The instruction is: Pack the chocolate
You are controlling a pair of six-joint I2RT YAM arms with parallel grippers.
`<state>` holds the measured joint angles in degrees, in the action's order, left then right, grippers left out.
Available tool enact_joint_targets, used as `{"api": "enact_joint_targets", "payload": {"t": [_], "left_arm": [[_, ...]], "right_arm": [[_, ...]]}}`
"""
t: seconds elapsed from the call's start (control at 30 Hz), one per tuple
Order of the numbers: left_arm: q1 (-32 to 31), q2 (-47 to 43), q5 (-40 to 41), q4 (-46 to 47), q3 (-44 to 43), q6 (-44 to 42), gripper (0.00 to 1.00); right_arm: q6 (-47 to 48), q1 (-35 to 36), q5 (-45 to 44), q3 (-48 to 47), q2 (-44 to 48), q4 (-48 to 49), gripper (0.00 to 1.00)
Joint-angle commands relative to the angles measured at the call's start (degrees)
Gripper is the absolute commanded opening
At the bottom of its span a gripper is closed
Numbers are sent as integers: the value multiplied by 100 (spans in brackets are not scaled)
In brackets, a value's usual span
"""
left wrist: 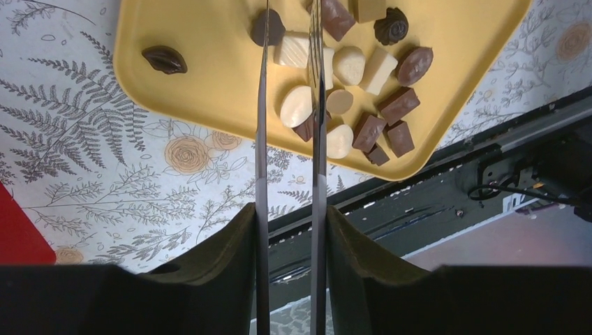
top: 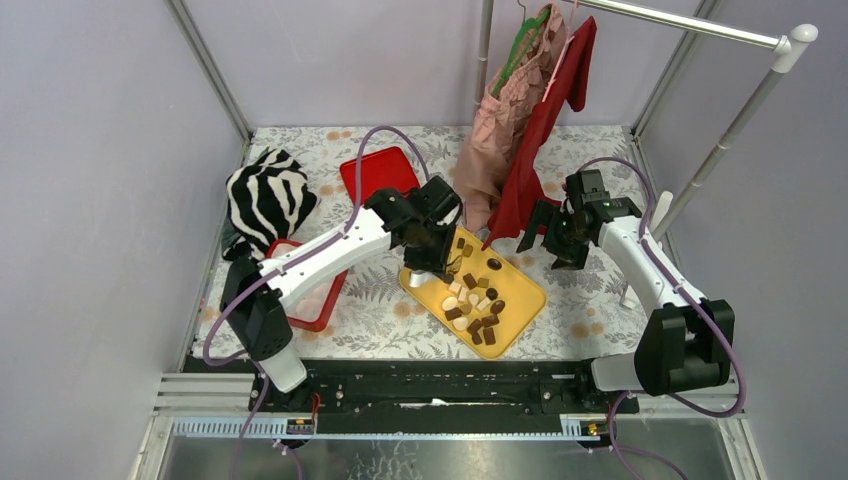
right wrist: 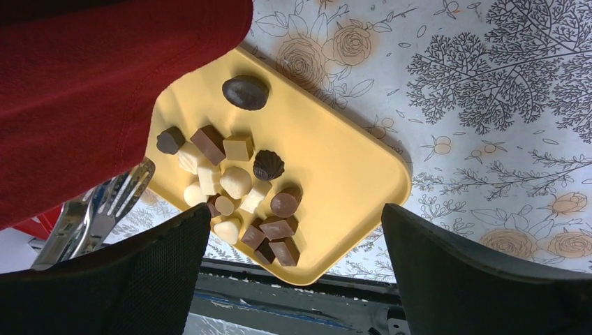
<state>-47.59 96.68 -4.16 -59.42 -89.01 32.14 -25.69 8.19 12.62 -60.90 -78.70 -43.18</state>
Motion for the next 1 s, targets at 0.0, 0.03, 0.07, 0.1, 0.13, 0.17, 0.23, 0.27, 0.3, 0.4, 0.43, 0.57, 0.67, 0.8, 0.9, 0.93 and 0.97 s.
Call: {"api": "enact_joint_targets", "payload": {"t": [0.0,0.03,0.07,0.1,0.13,0.17,0.23,0.27,0.3,0.4,0.43,0.57,0.67,0.8,0.9,0.93,0.97], "left_arm": [[-94,-199,-250,-149,111,-346,43],[-111,-178,-276,-192,146,-383,43],[-128,-165,-312,-201,189,-404,43],[-150,-161,-347,-197,237,-399,43],[-172,-151,-371,-189,276,-381,43],[-190,-141,-382,-173,306,-372,43],[-220,-128,-375,-147,363,-350,43],[-232,-117,-370,-135,384,-341,43],[-247,-95,-346,-125,399,-337,43],[-261,-73,-321,-12,440,-314,43],[-266,-64,-336,21,445,-299,43],[-282,-4,-256,71,519,-279,43],[-281,55,-210,183,549,-270,43],[-296,190,-250,263,536,-223,43],[-321,197,-256,347,552,-190,44],[-316,202,-229,371,556,-171,44],[-318,214,-205,397,560,-153,45]], "right_arm": [[84,-22,-64,-244,120,-87,100],[90,-19,-45,-253,98,-86,100],[92,-21,-22,-268,73,-86,100],[94,-19,-13,-279,58,-83,100],[99,-20,-6,-288,48,-87,100],[95,-19,-6,-290,54,-86,100],[95,-23,-22,-286,64,-94,100],[105,-19,-31,-282,65,-95,100],[106,-19,-36,-275,64,-94,100],[104,-19,-49,-264,36,-94,100],[100,-19,-37,-268,19,-94,100],[100,-20,-23,-306,-9,-80,100],[97,-26,-59,-307,-8,-83,100],[98,-21,-126,-317,-13,-125,100],[107,-20,-135,-317,-6,-120,100],[108,-25,-129,-312,-9,-121,100],[104,-22,-124,-312,-6,-116,100]]}}
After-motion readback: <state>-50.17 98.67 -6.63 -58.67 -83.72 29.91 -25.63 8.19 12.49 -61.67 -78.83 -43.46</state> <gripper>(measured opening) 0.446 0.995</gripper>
